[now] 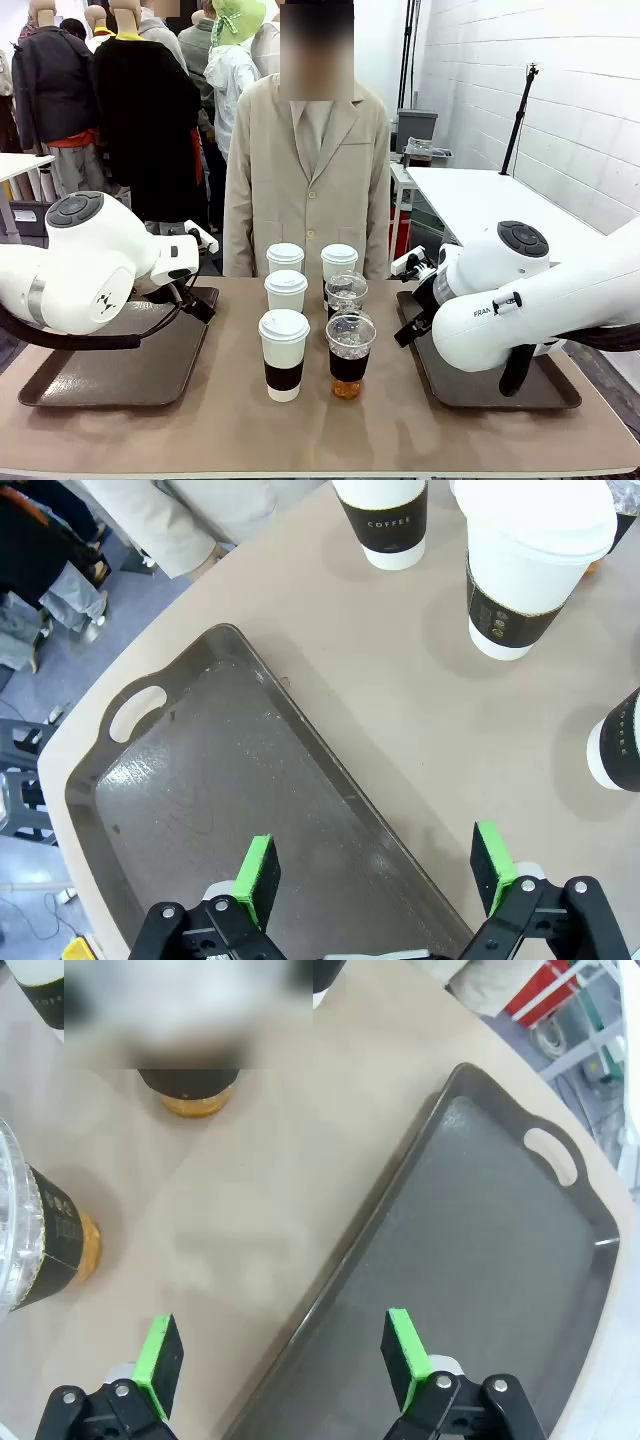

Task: Distribute the coffee onto the tray.
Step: Pick up one iced Americano and place it on the right Handle tray.

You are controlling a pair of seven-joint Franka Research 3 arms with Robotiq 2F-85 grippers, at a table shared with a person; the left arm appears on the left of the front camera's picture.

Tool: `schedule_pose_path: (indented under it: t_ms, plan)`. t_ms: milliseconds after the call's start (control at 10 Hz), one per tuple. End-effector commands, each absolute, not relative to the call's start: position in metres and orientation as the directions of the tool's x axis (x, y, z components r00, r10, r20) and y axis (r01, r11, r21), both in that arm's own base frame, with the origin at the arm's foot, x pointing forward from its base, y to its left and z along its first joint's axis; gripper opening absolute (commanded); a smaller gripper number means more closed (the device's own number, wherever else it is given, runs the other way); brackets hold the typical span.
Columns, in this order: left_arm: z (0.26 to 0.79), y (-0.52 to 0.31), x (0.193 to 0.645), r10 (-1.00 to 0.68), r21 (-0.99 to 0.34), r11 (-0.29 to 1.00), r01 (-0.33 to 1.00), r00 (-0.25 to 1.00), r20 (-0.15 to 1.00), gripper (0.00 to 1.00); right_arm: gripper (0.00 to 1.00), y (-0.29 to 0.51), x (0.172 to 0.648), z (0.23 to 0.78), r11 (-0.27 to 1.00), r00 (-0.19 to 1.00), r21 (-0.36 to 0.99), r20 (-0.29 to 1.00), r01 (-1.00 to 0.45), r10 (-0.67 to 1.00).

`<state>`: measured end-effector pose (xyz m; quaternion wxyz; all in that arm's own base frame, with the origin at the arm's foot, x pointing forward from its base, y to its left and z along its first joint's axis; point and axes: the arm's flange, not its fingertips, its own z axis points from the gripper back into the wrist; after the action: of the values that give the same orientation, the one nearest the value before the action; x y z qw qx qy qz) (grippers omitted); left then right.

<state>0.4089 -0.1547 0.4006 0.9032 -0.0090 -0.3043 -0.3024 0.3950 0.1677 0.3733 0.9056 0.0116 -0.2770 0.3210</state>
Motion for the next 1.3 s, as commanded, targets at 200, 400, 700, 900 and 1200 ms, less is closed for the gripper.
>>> schedule_pose_path:
  t_ms: [200, 400, 700, 900, 1200]
  plan:
    - [0.4021, -0.1548, 0.4093, -0.54, 0.169, 0.817, 0.551, 0.63, 0.558, 1.0, 1.0, 0.1677, 0.395, 0.3733, 0.794, 0.64, -0.157, 0.509, -0.588, 0.575]
    - [0.4021, -0.1548, 0.4093, -0.54, 0.169, 0.817, 0.551, 0.63, 0.558, 1.0, 1.0, 0.1677, 0.395, 0.3733, 0.794, 0.64, -0.157, 0.509, -0.588, 0.575]
    - [0.4021, -0.1548, 0.4093, -0.54, 0.169, 0.817, 0.551, 0.63, 0.558, 1.0, 1.0, 0.1677, 0.395, 0.3733, 0.794, 0.64, -0.157, 0.509, -0.588, 0.575]
    - [0.4021, -0.1548, 0.4093, -0.54, 0.169, 0.817, 0.551, 0.63, 0.558, 1.0, 1.0, 0.1677, 0.395, 0.3733, 0.794, 0.64, -0.157, 0.509, -0.588, 0.575]
    - [0.4021, -0.1548, 0.4093, -0.54, 0.169, 0.817, 0.551, 0.63, 0.558, 1.0, 1.0, 0.1677, 0.395, 0.3733, 0.794, 0.64, -0.157, 0.509, -0.588, 0.575]
